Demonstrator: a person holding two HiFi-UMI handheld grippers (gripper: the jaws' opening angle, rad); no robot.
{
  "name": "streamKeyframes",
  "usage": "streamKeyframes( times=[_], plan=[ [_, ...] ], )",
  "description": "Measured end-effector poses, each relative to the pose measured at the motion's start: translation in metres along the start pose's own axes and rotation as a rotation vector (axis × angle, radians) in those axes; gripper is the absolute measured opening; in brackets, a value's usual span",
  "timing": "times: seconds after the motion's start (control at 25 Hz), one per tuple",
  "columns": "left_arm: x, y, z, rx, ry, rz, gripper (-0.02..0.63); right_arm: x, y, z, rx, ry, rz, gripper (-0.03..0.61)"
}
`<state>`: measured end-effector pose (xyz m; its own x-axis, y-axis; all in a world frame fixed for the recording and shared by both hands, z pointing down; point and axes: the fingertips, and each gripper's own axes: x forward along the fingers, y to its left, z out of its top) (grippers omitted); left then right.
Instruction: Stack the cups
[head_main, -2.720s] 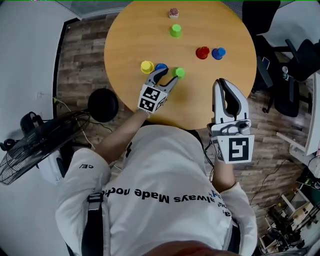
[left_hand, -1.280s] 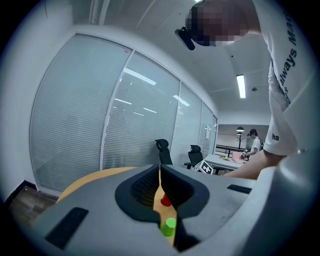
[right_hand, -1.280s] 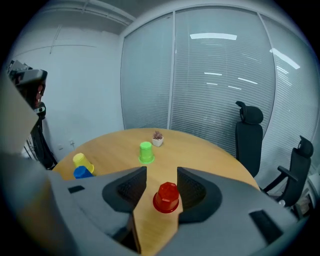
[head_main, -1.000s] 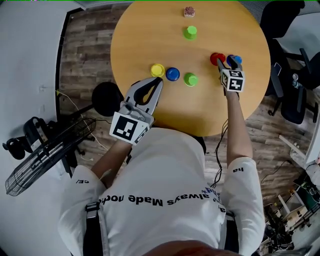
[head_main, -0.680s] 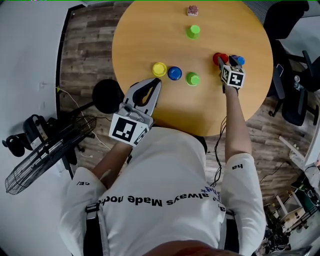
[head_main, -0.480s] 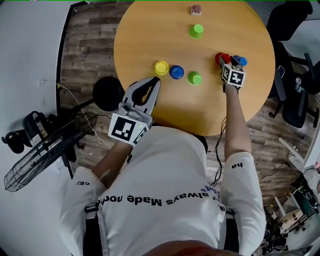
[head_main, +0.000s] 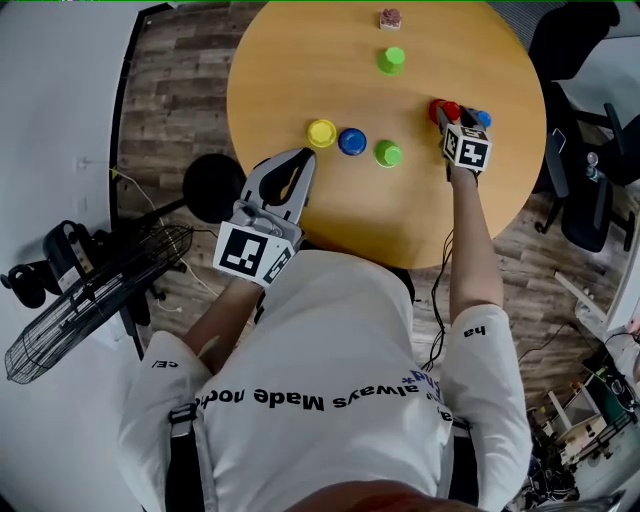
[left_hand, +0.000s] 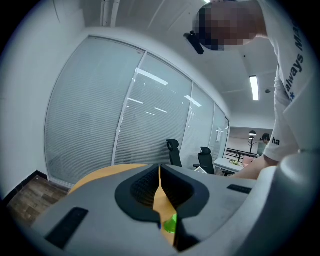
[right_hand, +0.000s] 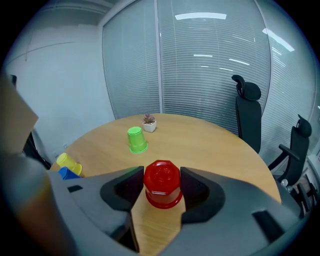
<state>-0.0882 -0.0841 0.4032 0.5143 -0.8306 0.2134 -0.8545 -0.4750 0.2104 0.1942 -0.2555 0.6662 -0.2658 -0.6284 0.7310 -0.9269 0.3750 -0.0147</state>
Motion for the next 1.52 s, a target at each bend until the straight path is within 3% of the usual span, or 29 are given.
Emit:
streamKeyframes(
  times=[0.36, 0.76, 1.24, 1.52],
  plan=[
    [-0.017, -0.003, 0.003, 0.001, -0.024, -0.001, 0.032, -0.033, 0.046, 0.03, -0.153, -0.025, 0.068, 0.241],
    [-0.043, -0.005, 0.011, 0.009, -0.06, 0.016, 0.032, -0.064, 0.136, 0.06, -0.296, -0.051, 0.223, 0.241],
    [-0.072, 0.001, 0.009, -0.002, -0.075, 0.061, 0.032, -0.072, 0.244, 0.058, -0.463, -0.048, 0.391, 0.241],
    [-0.083, 0.005, 0.004, -0.013, -0.075, 0.078, 0.032, -0.066, 0.285, 0.04, -0.514, -0.022, 0.452, 0.241]
  ],
)
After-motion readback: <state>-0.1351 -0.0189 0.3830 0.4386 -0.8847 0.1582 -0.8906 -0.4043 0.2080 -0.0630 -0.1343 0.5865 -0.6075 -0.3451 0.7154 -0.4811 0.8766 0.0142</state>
